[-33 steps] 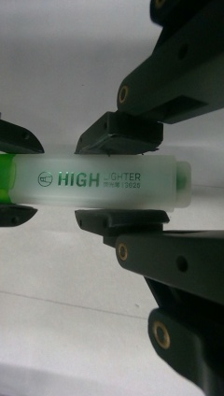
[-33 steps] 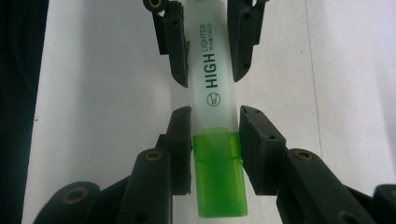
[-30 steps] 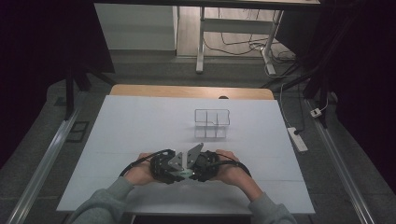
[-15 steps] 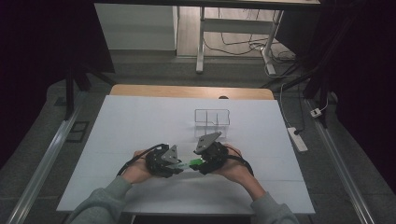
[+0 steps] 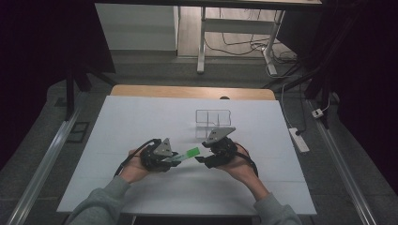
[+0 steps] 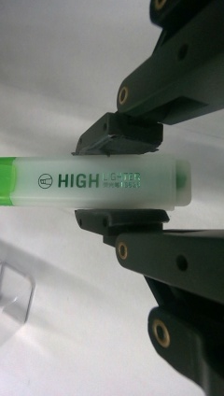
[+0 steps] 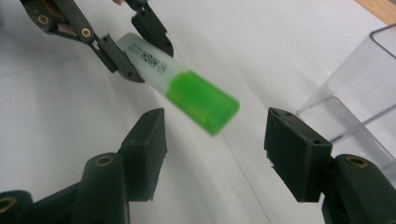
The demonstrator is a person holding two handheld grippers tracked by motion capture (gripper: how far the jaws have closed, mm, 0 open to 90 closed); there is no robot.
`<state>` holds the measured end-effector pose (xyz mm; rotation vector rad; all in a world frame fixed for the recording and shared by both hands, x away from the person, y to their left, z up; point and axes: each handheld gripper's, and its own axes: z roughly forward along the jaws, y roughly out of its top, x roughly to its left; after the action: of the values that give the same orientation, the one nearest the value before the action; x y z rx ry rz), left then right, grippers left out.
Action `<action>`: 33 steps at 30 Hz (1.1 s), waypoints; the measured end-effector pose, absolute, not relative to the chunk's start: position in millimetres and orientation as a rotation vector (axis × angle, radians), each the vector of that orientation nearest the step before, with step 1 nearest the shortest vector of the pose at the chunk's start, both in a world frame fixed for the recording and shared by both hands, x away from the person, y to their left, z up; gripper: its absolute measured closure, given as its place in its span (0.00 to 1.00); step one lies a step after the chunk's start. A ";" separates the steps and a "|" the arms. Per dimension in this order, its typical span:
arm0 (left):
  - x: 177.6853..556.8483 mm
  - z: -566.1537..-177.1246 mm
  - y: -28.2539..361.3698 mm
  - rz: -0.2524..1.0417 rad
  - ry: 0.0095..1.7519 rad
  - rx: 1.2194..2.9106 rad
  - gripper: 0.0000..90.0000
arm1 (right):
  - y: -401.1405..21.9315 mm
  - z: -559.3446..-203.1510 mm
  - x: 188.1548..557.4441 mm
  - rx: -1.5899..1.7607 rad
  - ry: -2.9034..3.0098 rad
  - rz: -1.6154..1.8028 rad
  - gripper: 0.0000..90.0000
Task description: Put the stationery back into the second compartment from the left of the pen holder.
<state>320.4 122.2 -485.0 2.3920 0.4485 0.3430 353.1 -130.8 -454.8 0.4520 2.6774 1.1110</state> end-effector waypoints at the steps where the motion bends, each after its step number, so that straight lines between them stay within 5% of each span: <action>1: 320.8 -484.5 123.6 0.349 0.458 2.380 0.73 | -131.1 -455.1 353.3 0.458 2.675 1.115 0.42; 33: 317.9 -484.3 125.2 0.415 0.525 2.190 0.72 | -133.9 -460.3 359.3 0.665 2.622 1.293 0.39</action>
<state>317.9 125.2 -484.3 2.1901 0.5250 0.4151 359.3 -133.9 -460.3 0.6652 2.6216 1.2929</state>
